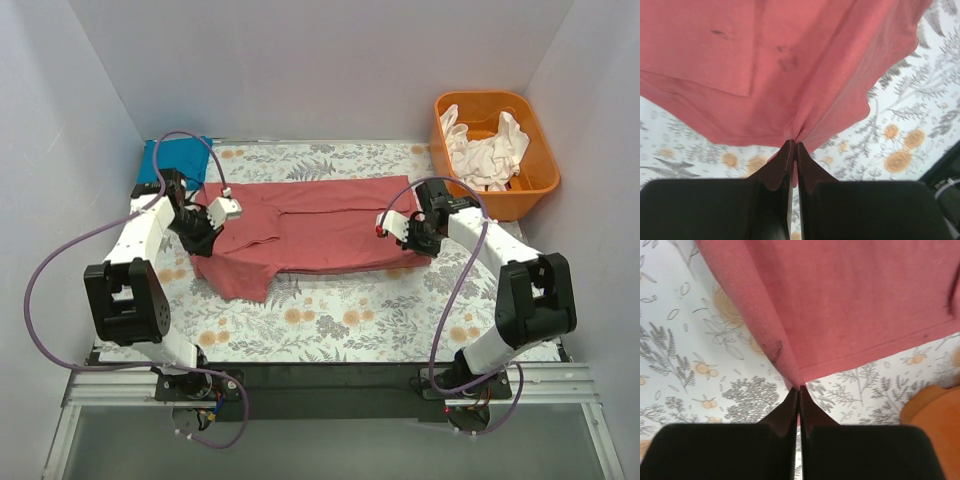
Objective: Fold and stack the t-shirts
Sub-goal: Fold the tshirt
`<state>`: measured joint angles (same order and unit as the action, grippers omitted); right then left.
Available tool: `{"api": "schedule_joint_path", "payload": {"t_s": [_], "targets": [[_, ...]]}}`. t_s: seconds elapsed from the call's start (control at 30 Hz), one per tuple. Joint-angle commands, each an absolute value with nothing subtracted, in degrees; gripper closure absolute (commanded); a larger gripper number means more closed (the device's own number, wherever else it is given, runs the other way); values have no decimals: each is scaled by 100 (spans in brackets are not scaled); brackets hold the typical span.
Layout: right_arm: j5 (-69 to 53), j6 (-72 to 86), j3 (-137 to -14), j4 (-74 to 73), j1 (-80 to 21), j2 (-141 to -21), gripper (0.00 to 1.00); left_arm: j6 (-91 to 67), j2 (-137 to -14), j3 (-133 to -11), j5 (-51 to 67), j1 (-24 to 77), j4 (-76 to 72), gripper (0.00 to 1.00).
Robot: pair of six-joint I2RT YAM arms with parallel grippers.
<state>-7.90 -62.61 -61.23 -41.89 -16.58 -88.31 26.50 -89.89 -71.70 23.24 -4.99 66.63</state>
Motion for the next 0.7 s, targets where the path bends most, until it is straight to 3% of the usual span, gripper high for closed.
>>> {"api": "schedule_joint_path", "payload": {"t_s": [0.0,0.67], "targets": [[-879,-6644,-6679,-4491,-1617,-9122,99,2531,-9367,-7847,2540,-545,6697,100],[-747,-6864,-8718,-4658,-1415,-10951,99,2311,-11785,-10432,2312,-439,6653,100]]}}
